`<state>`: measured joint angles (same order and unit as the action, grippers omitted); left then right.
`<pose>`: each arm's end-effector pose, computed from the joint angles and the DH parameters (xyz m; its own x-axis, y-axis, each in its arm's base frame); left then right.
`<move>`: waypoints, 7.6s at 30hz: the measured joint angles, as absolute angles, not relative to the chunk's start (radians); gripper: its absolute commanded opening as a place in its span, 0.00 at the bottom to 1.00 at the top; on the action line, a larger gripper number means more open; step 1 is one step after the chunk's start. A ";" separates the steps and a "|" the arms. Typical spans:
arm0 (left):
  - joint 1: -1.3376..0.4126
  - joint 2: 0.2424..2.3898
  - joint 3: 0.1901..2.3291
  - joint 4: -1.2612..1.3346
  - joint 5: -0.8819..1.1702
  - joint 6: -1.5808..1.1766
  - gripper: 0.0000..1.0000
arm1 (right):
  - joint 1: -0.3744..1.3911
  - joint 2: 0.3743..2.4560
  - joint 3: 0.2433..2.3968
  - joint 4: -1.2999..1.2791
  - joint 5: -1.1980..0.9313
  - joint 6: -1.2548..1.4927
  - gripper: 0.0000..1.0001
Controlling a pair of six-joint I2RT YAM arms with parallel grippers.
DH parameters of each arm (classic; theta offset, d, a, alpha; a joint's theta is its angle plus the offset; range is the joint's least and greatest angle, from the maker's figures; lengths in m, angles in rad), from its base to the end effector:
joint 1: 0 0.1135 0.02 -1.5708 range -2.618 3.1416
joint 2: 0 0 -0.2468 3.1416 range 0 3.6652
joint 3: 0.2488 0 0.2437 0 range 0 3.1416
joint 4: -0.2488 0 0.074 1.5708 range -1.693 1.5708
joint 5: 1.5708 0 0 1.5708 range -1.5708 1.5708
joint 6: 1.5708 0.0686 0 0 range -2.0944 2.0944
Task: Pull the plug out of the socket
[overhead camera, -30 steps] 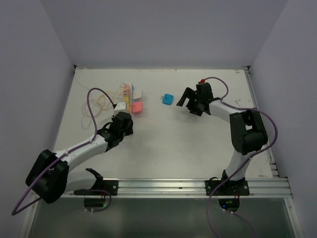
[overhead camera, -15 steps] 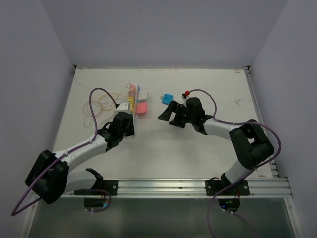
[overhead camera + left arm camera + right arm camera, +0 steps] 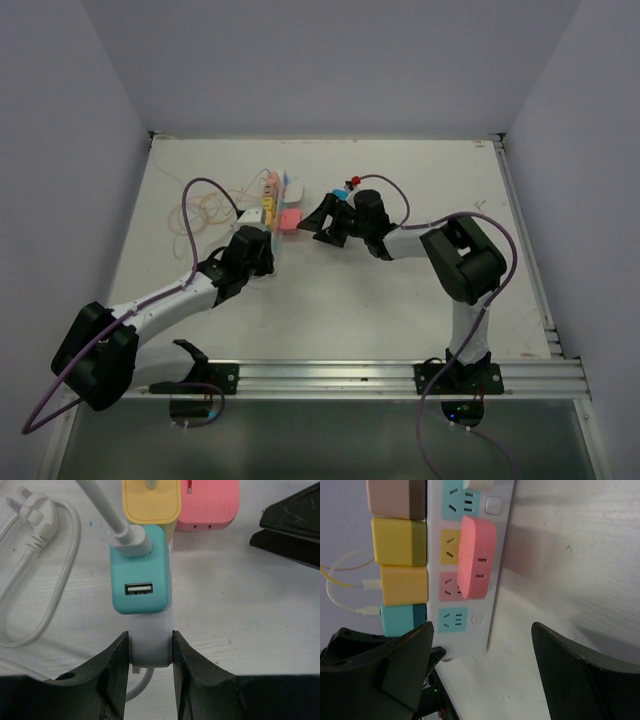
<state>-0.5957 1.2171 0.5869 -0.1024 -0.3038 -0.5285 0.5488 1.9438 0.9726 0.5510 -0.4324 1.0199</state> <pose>0.2304 -0.1314 0.1610 -0.6552 -0.1371 -0.7429 0.0242 0.9791 -0.2021 0.3409 0.2422 0.1266 -0.8639 0.3786 -0.3323 -0.1222 0.4823 0.8674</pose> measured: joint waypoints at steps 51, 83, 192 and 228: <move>-0.625 1.232 0.588 -0.091 -0.325 -0.630 0.00 | 0.521 2.239 1.065 0.986 -0.524 1.316 0.00; -0.630 1.246 0.646 -0.274 -0.535 -0.775 0.00 | 0.473 2.077 0.928 1.055 -0.513 1.382 0.00; -0.691 1.217 0.643 -0.279 -0.387 -0.582 0.00 | 0.454 2.174 1.291 0.465 -0.519 1.012 0.71; -0.703 1.217 0.644 -0.271 -0.359 -0.585 0.00 | 0.483 2.355 1.430 0.650 -0.545 1.176 0.14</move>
